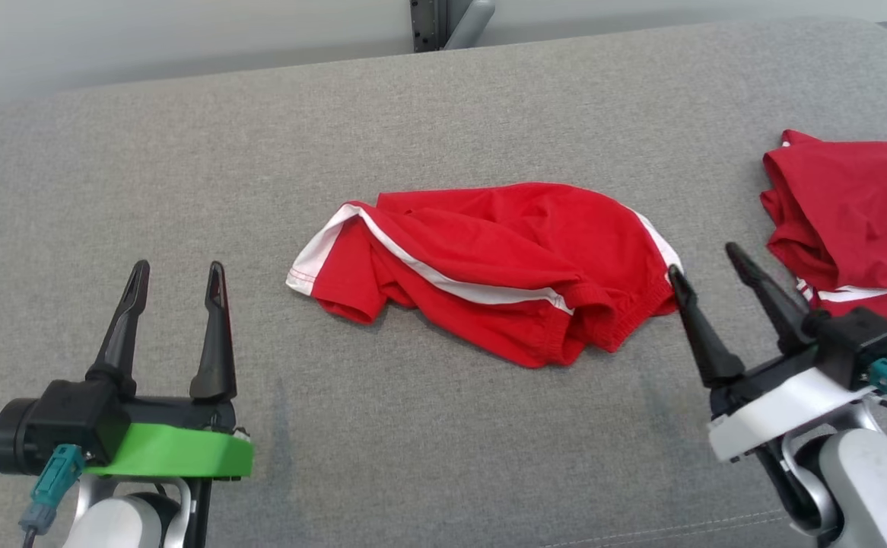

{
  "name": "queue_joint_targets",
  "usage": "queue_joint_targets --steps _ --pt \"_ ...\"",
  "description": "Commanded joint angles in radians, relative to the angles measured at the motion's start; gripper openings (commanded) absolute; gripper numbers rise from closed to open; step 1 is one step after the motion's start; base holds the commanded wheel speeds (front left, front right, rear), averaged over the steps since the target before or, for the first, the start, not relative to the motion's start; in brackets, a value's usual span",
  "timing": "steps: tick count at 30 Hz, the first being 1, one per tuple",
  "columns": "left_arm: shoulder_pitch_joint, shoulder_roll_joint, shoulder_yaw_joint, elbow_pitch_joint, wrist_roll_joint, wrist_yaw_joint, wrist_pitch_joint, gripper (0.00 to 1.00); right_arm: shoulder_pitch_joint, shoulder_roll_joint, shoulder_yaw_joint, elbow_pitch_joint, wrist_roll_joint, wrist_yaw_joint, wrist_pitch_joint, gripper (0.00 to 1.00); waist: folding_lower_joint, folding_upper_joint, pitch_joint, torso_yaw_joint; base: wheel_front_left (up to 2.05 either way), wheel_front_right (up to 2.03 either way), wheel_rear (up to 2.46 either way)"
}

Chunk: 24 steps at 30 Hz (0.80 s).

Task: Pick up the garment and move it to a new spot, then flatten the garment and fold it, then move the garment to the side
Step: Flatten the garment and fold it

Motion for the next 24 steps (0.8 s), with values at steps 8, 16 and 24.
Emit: queue_joint_targets --steps 8,16,24 --pt "-0.068 -0.027 -0.015 0.034 0.006 -0.018 -0.03 1.0 -0.088 -0.037 0.201 0.084 0.039 0.0 0.028 1.0 0.0 0.0 0.08 0.069 0.0 0.0 0.0" --pt "-0.093 -0.044 -0.021 0.06 0.007 -0.028 -0.047 1.0 -0.157 -0.043 0.234 0.18 0.06 0.0 0.001 0.0 0.0 0.0 0.11 0.086 0.0 0.0 0.0" --pt "-0.11 -0.048 -0.018 0.072 0.012 -0.031 -0.056 1.0 -0.223 -0.082 0.191 0.2 0.153 0.0 -0.027 0.0 0.0 0.0 0.136 0.082 0.0 0.0 0.0"
